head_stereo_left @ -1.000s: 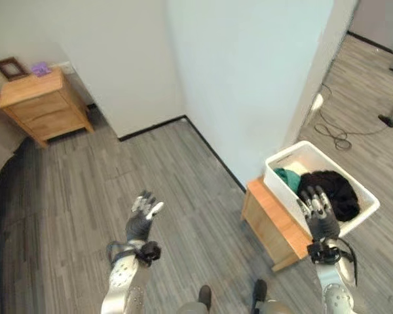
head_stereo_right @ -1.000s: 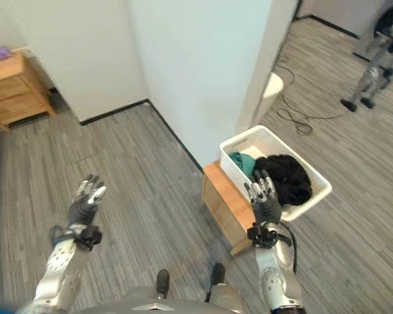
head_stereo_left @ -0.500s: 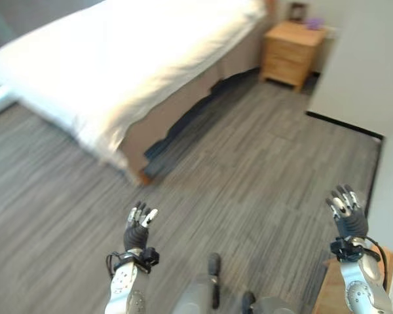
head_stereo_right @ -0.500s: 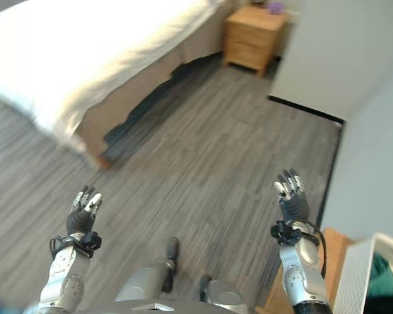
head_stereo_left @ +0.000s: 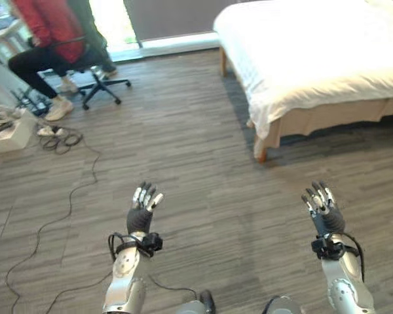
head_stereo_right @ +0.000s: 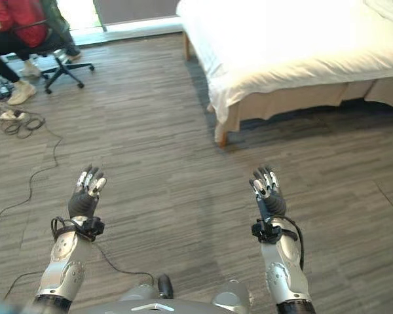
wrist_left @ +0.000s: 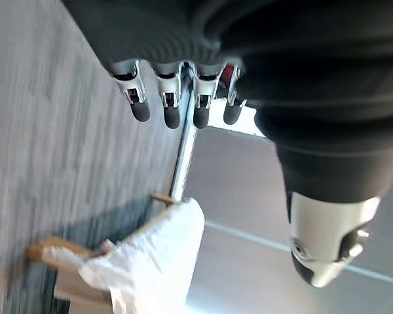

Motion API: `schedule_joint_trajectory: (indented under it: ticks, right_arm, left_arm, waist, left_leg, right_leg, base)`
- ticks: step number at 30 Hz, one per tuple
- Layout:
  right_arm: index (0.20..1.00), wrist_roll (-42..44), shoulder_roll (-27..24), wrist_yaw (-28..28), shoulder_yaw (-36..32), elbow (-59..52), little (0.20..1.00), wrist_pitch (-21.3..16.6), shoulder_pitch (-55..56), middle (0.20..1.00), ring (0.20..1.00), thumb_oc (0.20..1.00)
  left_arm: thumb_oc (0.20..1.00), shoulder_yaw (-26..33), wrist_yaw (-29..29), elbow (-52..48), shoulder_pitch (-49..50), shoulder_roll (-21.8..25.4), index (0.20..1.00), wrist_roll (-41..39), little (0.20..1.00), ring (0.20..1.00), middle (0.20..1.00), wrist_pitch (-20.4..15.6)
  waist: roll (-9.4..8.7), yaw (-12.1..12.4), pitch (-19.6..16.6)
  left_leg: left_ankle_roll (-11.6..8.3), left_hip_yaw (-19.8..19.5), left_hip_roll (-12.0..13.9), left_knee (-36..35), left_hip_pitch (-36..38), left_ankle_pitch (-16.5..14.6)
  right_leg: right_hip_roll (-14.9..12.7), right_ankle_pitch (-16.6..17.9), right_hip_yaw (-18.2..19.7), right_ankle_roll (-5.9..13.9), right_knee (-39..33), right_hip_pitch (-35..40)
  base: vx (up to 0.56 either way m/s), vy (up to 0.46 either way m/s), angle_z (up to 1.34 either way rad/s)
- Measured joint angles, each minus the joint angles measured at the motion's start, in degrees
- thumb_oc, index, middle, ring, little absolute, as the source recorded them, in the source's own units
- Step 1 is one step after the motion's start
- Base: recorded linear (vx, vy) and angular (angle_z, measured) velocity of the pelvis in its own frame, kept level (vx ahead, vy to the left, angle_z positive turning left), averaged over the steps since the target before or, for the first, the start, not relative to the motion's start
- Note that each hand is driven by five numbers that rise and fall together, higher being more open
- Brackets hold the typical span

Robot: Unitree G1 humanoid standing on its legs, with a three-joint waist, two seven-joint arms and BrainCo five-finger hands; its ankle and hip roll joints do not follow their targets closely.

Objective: Pick up bed clothes into laundry basket.

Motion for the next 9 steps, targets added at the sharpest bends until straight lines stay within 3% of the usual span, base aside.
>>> schedule_joint_trajectory:
  ticks: [2,3,5,7,9]
  right_arm:
    - [1.000,0.00,-0.07,0.76,2.49,0.25,1.000,0.17,-0.16,1.000,1.000,1.000]
    - [1.000,0.01,-0.08,1.19,2.96,0.37,1.000,0.29,-0.05,1.000,1.000,1.000]
    - [1.000,0.01,-0.37,1.57,3.09,1.32,1.000,0.52,-0.55,1.000,1.000,1.000]
    - [1.000,0.00,-0.50,2.07,3.35,1.56,1.000,1.16,0.14,1.000,1.000,1.000]
    - [1.000,-0.03,-0.98,2.20,3.89,2.96,1.000,1.72,-0.10,1.000,1.000,1.000]
  left_arm:
    - [1.000,0.78,0.67,1.38,-0.48,0.39,1.000,1.36,1.000,1.000,1.000,-0.13]
    - [1.000,0.75,0.75,1.57,-0.59,0.51,1.000,1.61,1.000,1.000,1.000,-0.15]
    - [1.000,0.86,0.94,1.62,0.46,0.47,1.000,1.88,1.000,1.000,1.000,-0.14]
    - [1.000,0.92,1.03,1.52,1.81,0.54,1.000,2.16,1.000,1.000,1.000,-0.15]
    - [1.000,0.74,1.11,1.60,2.40,-0.55,1.000,2.04,1.000,1.000,1.000,-0.20]
  waist:
    - [0.26,-0.72,-0.21]
    - [0.06,-1.13,-0.22]
    - [-0.17,-0.76,-0.29]
    - [-0.78,-0.88,-0.75]
    - [-1.32,-0.47,-1.07]
  left_leg:
    - [0.91,-2.70,0.29,-0.68,-2.08,0.19]
    - [1.02,-4.12,0.09,-1.52,-2.68,1.20]
    - [1.67,-4.52,-0.32,-2.18,-2.84,2.03]
    - [1.33,-5.19,-1.43,-2.14,-2.72,2.24]
    - [0.44,-5.84,-1.86,-2.89,-1.81,2.78]
  right_leg:
    - [6.36,-2.61,13.36,1.01,-2.43,-2.88]
    - [8.32,-2.96,16.74,1.20,-4.96,-3.17]
    - [10.27,-2.68,19.55,1.25,-10.19,-3.60]
    - [10.19,-1.92,19.17,0.20,-15.07,-2.57]
    - [10.12,1.97,18.47,0.35,-17.51,-0.65]
  base:
    - [0.06,-0.001,0.57]
    - [0.09,-0.001,0.71]
    - [0.09,-0.024,0.28]
    - [0.08,-0.083,0.29]
    - [0.07,-0.095,0.29]
